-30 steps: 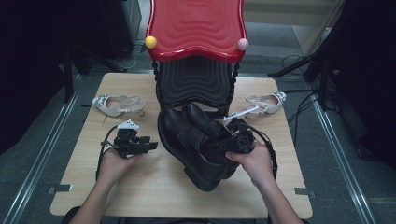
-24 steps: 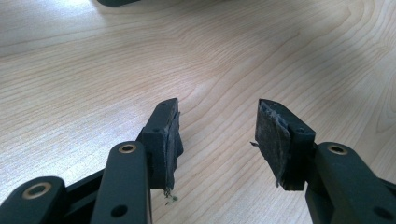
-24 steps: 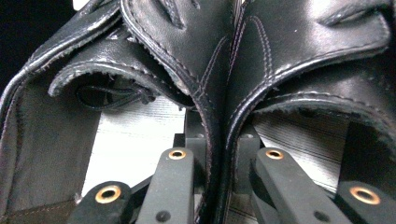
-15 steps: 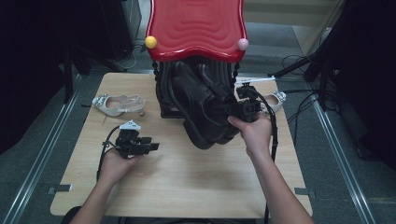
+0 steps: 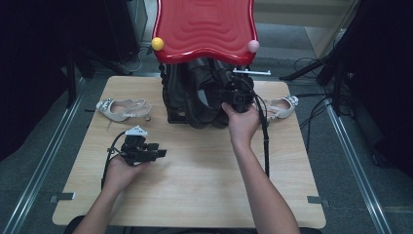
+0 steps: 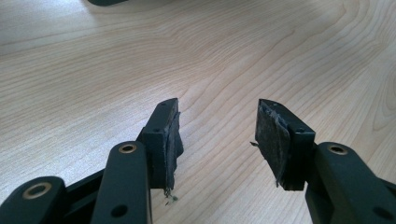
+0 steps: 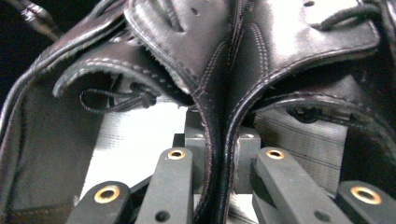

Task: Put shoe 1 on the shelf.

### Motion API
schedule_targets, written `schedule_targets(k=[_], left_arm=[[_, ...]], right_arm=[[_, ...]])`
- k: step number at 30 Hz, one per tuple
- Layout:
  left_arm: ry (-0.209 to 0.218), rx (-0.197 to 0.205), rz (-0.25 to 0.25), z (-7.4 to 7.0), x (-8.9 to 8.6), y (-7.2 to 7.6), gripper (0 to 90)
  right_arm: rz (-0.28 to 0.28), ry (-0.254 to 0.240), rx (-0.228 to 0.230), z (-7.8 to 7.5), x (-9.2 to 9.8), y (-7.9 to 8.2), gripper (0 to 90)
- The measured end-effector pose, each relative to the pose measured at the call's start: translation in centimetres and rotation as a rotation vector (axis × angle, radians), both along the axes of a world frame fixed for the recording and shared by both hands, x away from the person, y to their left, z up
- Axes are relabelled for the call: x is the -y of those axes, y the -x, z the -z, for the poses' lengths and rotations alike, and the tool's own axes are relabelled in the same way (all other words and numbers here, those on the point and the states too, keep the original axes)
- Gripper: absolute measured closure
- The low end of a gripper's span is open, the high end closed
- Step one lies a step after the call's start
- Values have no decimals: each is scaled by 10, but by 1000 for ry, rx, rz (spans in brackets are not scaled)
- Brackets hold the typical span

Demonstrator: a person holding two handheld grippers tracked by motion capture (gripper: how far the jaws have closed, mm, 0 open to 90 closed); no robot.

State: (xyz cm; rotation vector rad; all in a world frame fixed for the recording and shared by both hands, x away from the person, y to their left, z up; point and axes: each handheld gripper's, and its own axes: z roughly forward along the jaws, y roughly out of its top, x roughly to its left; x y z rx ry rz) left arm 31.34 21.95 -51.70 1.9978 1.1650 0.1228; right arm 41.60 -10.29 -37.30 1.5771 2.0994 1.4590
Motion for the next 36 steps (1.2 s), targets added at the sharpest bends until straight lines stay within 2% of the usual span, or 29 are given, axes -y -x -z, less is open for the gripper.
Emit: schedule_targets(k=[2,8,19,21,23,24,32,34,36], left_arm=[[1,-1,-2,0,0,0,499],[-7,2,12,0,2,0,499],[-1,1,10,0,3,1,501],[-5,2,11,0,3,1,501],[-3,0,12,0,4,1,501],[-4,1,12,0,5,1,501],[-5,0,15,0,5,1,502],[-3,0,15,0,5,1,502],[-2,1,15,0,4,1,502]], right_arm=[[28,7,13,2,-6,-2,822],[81,-52,10,7,-17,-8,815],[155,-3,31,5,-39,-19,806],[156,11,32,5,-42,-20,802],[134,27,27,6,-45,-21,786],[133,35,11,6,-48,-20,779],[103,116,56,14,-64,-18,727],[88,126,54,15,-66,-18,692],[74,106,39,17,-65,-19,681]])
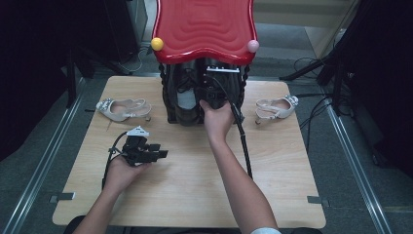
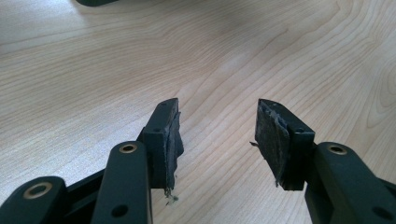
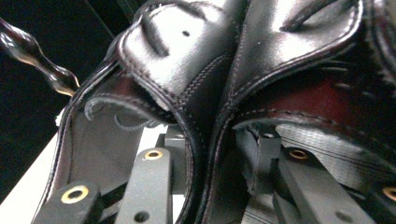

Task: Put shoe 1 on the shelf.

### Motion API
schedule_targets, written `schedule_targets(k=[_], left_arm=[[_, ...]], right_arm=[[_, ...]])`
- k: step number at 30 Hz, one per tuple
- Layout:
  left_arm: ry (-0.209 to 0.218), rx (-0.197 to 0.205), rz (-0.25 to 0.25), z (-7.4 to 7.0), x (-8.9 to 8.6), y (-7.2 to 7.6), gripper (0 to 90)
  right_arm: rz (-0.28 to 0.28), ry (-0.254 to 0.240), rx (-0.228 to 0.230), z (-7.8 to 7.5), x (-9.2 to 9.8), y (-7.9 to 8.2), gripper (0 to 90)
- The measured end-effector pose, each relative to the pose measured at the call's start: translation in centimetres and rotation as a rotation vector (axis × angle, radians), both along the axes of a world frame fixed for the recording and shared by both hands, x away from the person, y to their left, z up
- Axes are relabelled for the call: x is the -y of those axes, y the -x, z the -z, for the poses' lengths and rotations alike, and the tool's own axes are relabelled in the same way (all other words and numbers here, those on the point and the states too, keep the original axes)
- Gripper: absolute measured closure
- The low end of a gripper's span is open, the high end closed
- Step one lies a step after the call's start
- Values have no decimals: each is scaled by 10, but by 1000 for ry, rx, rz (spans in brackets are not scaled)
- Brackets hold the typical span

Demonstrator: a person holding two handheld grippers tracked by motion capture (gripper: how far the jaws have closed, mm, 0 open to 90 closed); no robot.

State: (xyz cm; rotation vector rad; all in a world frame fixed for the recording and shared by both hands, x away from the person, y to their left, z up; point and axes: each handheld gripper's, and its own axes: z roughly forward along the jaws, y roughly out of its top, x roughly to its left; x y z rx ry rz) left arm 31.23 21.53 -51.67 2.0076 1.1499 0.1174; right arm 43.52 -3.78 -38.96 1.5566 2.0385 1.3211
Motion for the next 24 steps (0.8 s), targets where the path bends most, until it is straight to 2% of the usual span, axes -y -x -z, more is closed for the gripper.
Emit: schedule_targets(k=[8,16,24], left_arm=[[2,0,3,0,0,0,503],[-1,-2,5,1,1,0,505],[-5,-2,4,1,0,-1,505]], right_arm=[[-39,4,7,-1,3,-1,644],[-72,-28,-8,-3,11,-2,601],[-94,-23,5,-7,14,0,560]])
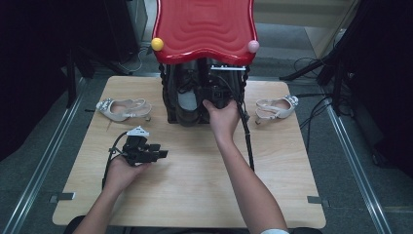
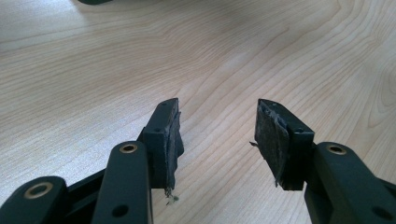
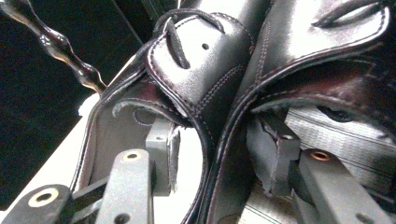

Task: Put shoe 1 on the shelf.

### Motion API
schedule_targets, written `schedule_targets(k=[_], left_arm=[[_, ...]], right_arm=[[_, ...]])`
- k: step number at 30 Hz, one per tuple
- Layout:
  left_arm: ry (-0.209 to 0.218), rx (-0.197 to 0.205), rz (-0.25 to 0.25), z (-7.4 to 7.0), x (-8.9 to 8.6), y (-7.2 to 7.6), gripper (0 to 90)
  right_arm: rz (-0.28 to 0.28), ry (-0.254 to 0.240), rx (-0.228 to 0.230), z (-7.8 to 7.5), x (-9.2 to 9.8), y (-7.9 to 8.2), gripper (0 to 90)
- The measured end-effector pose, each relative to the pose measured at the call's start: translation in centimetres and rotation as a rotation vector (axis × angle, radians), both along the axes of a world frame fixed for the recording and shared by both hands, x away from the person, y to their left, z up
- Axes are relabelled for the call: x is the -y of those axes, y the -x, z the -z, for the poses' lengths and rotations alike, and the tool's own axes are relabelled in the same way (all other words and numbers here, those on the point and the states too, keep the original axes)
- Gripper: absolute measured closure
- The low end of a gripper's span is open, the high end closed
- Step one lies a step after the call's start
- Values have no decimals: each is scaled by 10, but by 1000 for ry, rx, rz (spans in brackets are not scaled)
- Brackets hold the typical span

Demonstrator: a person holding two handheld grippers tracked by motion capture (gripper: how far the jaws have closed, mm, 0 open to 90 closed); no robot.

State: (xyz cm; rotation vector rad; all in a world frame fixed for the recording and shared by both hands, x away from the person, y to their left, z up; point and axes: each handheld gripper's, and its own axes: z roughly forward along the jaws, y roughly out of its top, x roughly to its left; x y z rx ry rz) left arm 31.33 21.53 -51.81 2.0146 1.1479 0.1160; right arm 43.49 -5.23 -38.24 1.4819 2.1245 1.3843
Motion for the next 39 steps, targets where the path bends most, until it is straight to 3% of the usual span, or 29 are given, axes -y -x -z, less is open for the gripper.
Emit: schedule_targets(k=[5,14,23,28,33,39], left_arm=[[3,-3,2,0,1,0,505],[2,-1,-1,0,0,0,505],[23,0,-6,-3,-1,1,518],[11,2,12,-8,1,1,534],[26,20,48,-21,2,4,606],[79,55,80,-50,-1,7,748]], right_arm=[[-7,-4,1,-2,3,3,541],[-39,-7,43,-11,8,18,510],[-95,-13,10,-13,20,33,540],[-137,-15,32,-21,31,47,544],[-196,-25,57,-24,47,68,557],[-271,-22,22,-7,65,87,568]])
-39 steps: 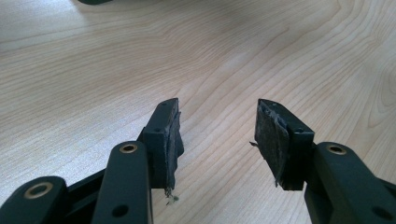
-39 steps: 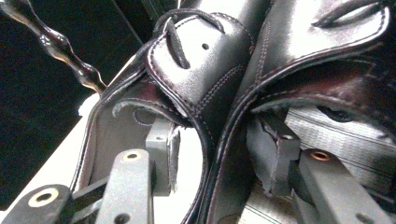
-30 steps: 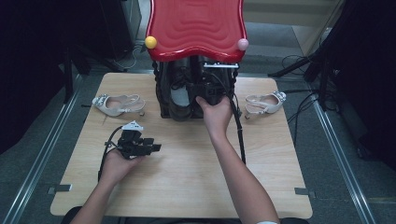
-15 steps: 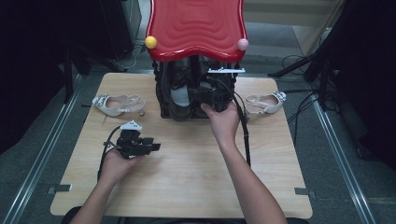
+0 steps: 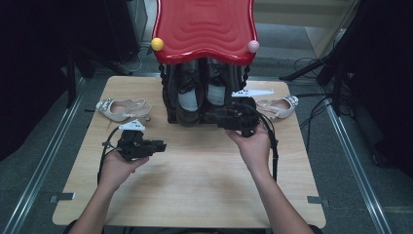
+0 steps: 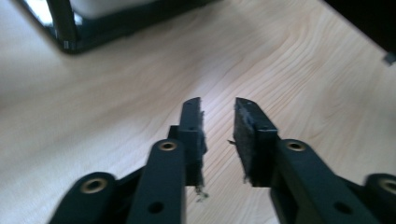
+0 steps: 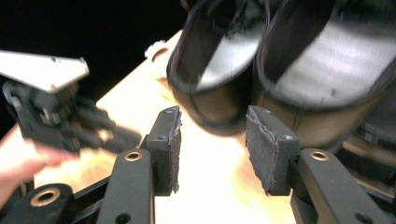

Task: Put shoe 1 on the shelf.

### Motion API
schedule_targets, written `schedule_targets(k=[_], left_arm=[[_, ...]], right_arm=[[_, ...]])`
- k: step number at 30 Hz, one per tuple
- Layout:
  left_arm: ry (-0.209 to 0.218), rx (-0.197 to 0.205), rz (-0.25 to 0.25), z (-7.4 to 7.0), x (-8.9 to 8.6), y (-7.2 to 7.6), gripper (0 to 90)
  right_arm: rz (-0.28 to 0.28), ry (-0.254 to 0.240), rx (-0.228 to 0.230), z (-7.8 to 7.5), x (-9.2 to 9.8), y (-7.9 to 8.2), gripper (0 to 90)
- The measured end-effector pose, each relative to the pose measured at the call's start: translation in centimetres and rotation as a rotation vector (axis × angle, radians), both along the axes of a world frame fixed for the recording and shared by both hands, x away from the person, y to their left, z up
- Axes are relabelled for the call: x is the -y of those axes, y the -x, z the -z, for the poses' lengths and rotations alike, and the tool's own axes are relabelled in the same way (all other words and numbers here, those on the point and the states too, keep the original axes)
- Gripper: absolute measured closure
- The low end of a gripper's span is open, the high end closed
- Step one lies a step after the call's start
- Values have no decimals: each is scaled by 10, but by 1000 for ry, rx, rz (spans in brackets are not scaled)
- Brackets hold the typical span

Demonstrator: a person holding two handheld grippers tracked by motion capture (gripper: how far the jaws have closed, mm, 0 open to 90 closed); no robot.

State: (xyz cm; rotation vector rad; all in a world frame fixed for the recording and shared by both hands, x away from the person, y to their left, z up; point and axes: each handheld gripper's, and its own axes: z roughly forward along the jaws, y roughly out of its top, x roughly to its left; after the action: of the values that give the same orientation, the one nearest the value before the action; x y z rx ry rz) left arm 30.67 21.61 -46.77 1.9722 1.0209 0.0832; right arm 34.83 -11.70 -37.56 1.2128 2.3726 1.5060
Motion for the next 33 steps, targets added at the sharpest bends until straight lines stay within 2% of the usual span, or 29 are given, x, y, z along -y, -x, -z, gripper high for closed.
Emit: schedule_targets(k=[3,6,12,15,18,21,25,29,33], left_arm=[[-8,7,24,-18,0,-6,797],[-13,16,28,-37,1,-14,833],[6,64,47,-77,3,-31,887],[-19,98,78,-94,6,-40,899],[-27,93,99,-107,9,-52,900],[-24,103,101,-122,12,-62,900],[-49,131,107,-144,19,-71,900],[-42,139,115,-164,25,-82,900],[-46,152,131,-183,35,-89,900]], right_arm=[[-17,5,-9,10,6,7,567],[-54,0,-5,22,10,13,566],[-96,44,-4,49,3,18,576],[-114,46,0,59,-2,17,576],[-119,41,3,68,-7,17,576],[-137,57,-17,75,-14,17,576],[-152,67,-21,81,-20,16,577],[-155,59,-28,84,-22,16,600],[-148,53,-2,83,-20,18,638]])
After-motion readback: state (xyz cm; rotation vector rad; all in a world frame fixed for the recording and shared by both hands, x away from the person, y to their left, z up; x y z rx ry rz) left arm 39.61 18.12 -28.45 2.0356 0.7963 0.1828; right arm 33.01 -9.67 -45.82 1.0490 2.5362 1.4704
